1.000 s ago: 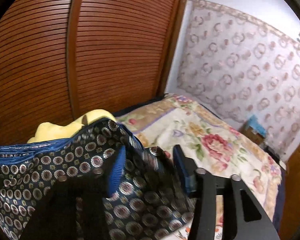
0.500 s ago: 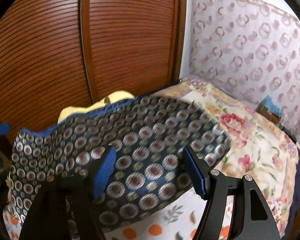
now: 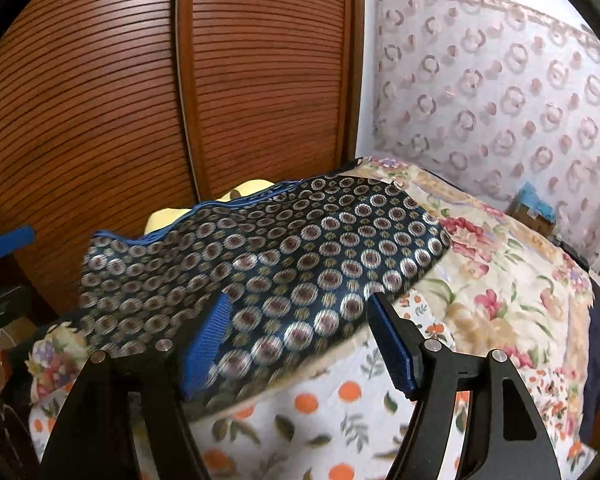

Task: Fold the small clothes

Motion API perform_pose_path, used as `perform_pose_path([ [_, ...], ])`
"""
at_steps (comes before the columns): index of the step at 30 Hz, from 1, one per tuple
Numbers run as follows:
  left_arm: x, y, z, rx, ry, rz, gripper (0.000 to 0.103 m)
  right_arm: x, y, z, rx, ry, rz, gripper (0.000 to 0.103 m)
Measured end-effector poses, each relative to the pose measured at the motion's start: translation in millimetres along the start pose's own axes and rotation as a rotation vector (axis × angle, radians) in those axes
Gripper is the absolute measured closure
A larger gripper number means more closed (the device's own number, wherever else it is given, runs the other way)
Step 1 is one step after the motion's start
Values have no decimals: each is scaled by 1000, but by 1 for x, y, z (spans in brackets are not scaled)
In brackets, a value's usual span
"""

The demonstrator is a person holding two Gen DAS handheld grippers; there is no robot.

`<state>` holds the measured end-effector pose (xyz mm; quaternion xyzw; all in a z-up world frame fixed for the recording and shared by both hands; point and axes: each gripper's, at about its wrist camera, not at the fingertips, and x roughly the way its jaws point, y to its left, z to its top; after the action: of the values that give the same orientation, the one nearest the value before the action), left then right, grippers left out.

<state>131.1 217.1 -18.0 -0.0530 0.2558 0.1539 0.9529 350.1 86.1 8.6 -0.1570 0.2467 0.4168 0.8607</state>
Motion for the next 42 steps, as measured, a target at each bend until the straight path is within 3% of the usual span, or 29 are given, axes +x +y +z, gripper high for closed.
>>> perform_pose_path([
  [6,-17,-17,-6,41,3,-18,0,-46,13,-25,29,-23,-26,30],
  [10,-30,-33,-12,65,5,-35,0,-83,20,-45,60,-50,-49,23],
  [15,-42,-59,-21,80,16,-93,0,-126,29,-73,99,-87,-88,17],
  [23,-62,-99,-26,102,19,-199,0,-193,35,-113,184,-133,-216,17],
  [31,-85,-140,-16,137,-24,-268,0,-254,41,-143,267,-183,-347,17],
  [42,-120,-176,2,171,-74,-319,0,-309,53,-170,351,-261,-428,17],
])
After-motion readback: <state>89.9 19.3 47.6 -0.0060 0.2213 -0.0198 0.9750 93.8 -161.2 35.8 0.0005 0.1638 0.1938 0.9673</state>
